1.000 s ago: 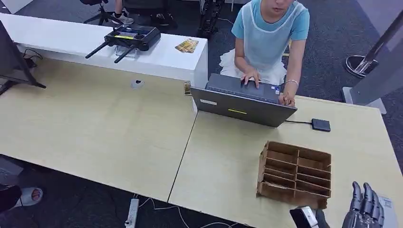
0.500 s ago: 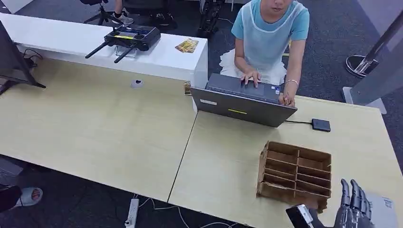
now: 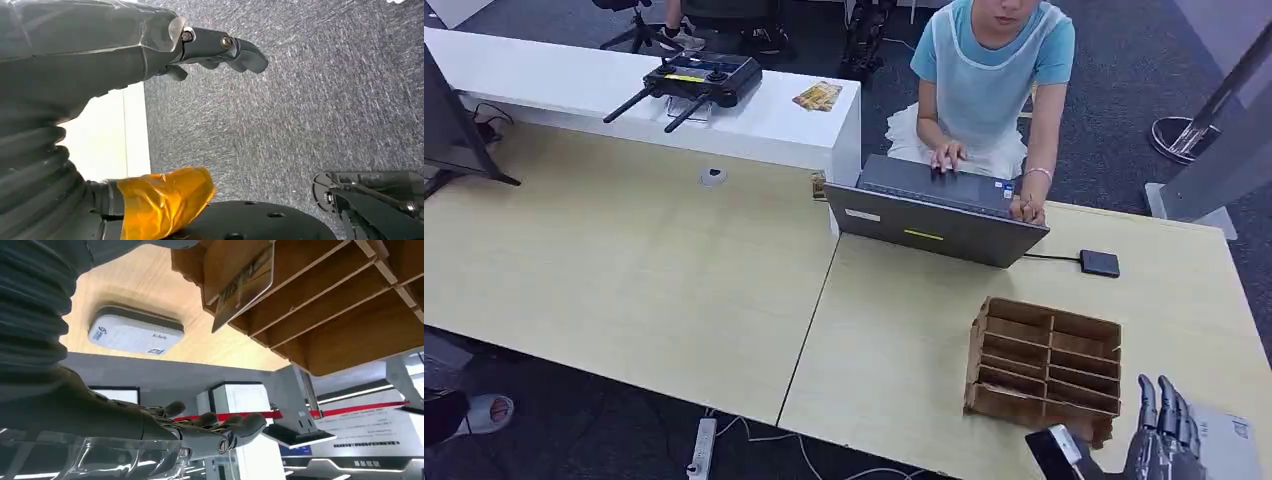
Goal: Pass the card to the sensor for recognition and then transmit it.
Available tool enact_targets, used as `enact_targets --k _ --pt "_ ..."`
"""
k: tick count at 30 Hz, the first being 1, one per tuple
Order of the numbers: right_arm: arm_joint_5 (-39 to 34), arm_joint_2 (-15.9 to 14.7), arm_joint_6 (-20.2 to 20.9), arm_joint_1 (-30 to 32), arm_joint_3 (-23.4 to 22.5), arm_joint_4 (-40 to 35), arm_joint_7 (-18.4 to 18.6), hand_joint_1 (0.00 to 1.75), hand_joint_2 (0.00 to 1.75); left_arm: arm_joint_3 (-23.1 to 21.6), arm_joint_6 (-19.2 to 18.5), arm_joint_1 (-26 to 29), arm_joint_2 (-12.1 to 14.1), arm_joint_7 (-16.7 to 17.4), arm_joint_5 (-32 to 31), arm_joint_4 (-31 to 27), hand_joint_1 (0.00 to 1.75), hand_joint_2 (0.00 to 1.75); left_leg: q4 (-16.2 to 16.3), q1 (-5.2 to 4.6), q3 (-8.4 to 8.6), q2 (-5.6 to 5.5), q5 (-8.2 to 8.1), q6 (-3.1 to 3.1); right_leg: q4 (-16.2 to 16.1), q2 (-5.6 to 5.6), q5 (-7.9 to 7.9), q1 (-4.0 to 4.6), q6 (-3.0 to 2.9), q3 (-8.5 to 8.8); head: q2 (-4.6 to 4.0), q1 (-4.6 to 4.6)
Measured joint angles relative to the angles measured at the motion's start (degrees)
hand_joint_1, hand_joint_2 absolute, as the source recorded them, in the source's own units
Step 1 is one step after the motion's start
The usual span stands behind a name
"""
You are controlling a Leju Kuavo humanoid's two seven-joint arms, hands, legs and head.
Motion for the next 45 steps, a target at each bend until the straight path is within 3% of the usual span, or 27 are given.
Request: enact_targets --k 14,36,45 --pt "0.02 0.00 0.35 -2.32 0.79 3.47 -0.81 0.00 1.75 -0.04 -0.22 -0.01 0.09 0.00 -0.66 0.00 0.00 1.75 0.00 0.00 0.00 0.00 0.00 0.00 0.00 0.00 0.00 0.00 0.00 0.00 0.00 0.00" --pt "0.61 0.00 0.68 -2.99 1.57 5.94 0.28 0.47 1.75 -0.04 -0.46 -0.01 0.15 0.00 -1.29 0.00 0.00 1.75 0.00 0.00 -0.01 0.00 0.00 0.00 0.00 0.00 0.00 0.00 0.00 0.00 0.00 0.00" --pt "0.61 0.00 0.63 -3.61 1.57 6.77 0.28 0.52 1.75 -0.04 -0.48 0.00 0.26 0.00 -1.51 0.00 0.00 1.75 0.00 0.00 -0.01 0.00 0.00 0.00 0.00 0.00 0.00 0.00 0.00 0.00 0.00 0.00"
